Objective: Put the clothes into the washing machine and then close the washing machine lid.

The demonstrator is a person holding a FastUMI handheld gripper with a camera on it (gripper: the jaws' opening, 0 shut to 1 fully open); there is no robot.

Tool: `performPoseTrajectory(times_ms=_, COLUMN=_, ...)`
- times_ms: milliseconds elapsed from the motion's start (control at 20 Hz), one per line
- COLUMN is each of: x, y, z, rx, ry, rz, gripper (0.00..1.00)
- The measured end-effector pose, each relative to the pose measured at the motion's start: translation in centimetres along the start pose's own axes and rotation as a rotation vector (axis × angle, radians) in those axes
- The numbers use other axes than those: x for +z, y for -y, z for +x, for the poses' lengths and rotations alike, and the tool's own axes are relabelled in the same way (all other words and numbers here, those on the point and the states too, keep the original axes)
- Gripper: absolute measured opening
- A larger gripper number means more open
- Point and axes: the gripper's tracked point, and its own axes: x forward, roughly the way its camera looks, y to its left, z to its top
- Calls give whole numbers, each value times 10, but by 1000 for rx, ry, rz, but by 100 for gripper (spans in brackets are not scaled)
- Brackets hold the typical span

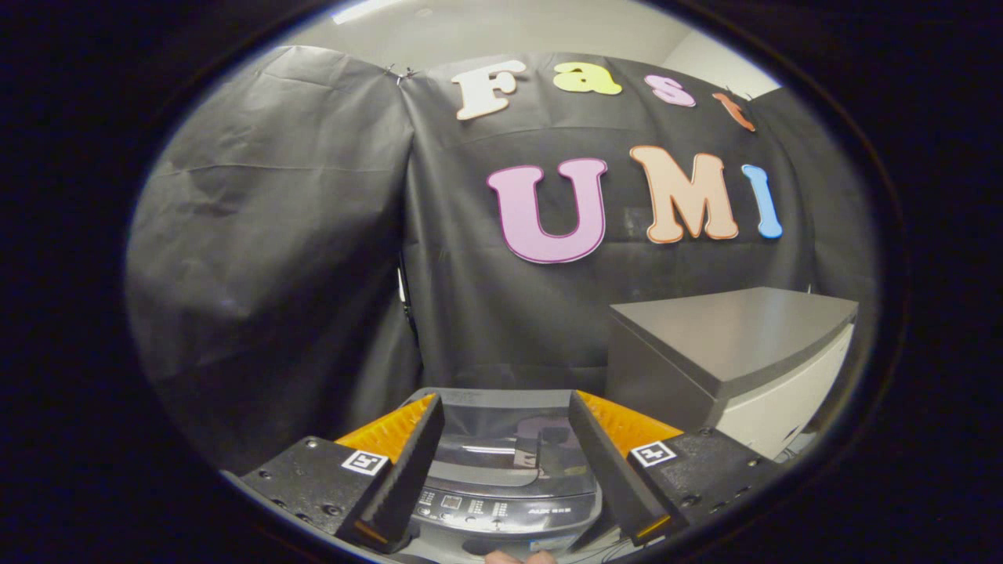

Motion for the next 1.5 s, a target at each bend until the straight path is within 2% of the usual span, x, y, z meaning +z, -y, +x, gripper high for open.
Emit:
performPoseTrajectory(times_ms=750, x=12, y=-6, z=-87, rx=-2, ry=42, rz=-50, gripper=97)
performPoseTrajectory(times_ms=1250, x=-12, y=-6, z=-153, rx=-2, ry=53, rz=-38, gripper=97)
performPoseTrajectory(times_ms=1500, x=-26, y=-2, z=-179, rx=-27, ry=71, rz=-72, gripper=96)
